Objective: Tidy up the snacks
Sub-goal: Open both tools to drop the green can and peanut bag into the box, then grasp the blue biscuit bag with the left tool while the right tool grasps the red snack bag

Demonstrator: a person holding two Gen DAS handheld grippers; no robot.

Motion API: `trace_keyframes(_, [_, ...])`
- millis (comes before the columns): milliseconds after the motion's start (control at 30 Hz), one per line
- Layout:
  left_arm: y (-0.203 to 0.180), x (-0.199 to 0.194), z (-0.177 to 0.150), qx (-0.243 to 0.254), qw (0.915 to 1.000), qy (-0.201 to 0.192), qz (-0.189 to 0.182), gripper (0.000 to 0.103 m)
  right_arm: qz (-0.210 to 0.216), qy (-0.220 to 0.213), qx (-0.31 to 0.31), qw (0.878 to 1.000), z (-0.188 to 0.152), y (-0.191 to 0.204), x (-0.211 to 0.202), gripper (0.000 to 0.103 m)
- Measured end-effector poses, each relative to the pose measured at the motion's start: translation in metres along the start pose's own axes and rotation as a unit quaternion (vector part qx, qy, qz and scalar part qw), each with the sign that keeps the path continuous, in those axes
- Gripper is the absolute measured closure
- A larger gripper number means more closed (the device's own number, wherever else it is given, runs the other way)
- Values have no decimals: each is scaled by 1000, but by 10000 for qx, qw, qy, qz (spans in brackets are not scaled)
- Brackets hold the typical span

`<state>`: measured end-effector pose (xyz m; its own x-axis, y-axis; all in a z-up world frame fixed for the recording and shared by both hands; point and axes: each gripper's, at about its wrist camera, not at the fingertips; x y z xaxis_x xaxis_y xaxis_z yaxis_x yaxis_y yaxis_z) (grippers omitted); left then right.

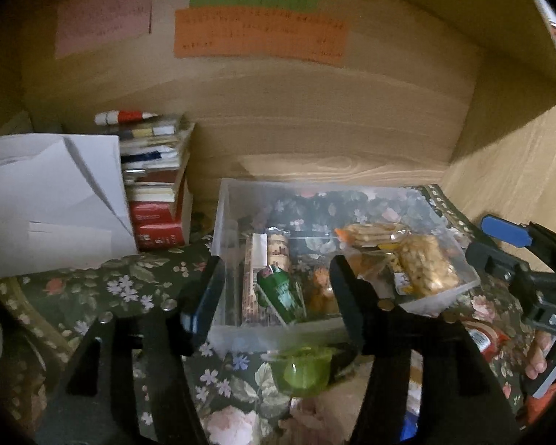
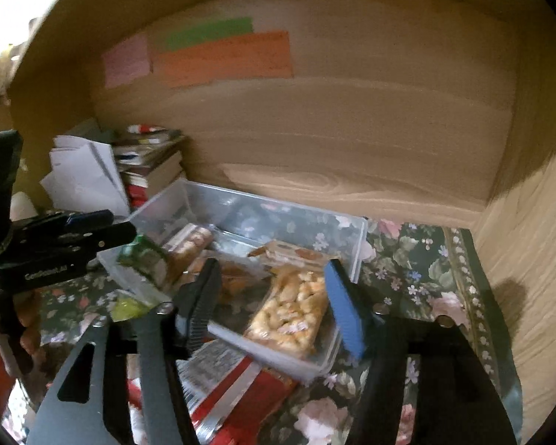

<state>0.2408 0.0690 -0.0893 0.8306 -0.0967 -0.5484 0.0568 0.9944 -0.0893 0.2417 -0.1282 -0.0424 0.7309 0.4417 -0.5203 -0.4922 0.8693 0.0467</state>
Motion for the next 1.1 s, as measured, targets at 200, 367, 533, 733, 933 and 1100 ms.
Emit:
trace_keyframes(200, [-1, -20, -12, 3, 10000, -12, -36, 37, 253, 50, -72, 9996, -12, 21, -12, 30])
trace_keyframes(367, [-3, -28, -29, 21, 9999, 131, -98, 36, 361, 304, -232, 9986, -30, 34, -8, 30])
trace_keyframes(533, [-4, -29, -44, 34, 9996, 271, -122, 35, 313, 510, -95, 9982, -46, 27, -6, 30])
trace_keyframes(733, [-6, -28, -52, -18, 9989, 413, -206, 35, 144, 641, 119, 9978, -60, 10, -16, 30])
trace_keyframes(933, [-20, -35, -53, 46, 9986, 408, -333, 35, -29, 813, 223, 9964, -76, -7, -18, 30])
trace_keyframes(1100, [-23, -39, -55, 44, 9986, 411, -342, 32, -241, 981, 327, 9943, -85, -22, -12, 30])
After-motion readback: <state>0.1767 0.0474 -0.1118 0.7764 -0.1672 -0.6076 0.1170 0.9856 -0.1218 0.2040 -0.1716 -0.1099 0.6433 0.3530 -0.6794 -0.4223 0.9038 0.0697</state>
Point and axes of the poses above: each gripper's, at about its wrist camera, not at the fingertips, and x roughly the way its jaws point, y to its left, z to its top, and after that the axes turned 6 degrees about -y, right-handed
